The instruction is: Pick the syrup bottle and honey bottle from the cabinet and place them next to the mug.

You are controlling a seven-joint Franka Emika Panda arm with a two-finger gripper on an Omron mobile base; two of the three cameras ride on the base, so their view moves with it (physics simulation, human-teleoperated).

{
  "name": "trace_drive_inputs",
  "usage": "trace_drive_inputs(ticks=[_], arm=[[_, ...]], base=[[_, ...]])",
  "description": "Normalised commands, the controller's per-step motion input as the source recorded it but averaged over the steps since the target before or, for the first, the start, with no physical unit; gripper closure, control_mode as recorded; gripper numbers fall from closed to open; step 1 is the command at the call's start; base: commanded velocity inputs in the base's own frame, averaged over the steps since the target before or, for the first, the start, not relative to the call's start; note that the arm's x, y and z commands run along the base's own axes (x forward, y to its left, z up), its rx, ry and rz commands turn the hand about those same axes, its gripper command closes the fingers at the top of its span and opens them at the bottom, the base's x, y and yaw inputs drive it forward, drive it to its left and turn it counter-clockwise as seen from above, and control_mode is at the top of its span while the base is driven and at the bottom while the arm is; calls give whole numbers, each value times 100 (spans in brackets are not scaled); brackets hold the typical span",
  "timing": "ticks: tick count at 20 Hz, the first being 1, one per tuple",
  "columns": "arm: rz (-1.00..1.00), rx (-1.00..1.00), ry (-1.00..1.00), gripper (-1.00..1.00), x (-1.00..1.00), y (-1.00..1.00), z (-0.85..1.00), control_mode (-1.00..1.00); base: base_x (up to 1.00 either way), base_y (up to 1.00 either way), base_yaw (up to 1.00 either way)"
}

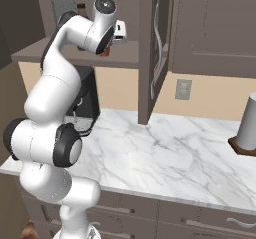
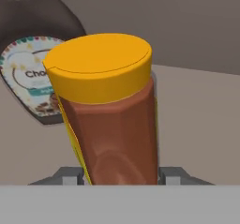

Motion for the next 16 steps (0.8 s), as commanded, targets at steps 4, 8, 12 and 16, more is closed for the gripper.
trace_drive_inputs(ticks=[4,8,12,16], arm=[[0,0,0,100,-5,0,0,-100],[-1,0,-3,100,-67,-3,0,-100],[0,0,-4,100,-77,0,0,-100],[0,0,-7,100,-77,0,-1,-100]], base=[[0,0,0],[0,0,0],[0,0,0],[0,0,0]])
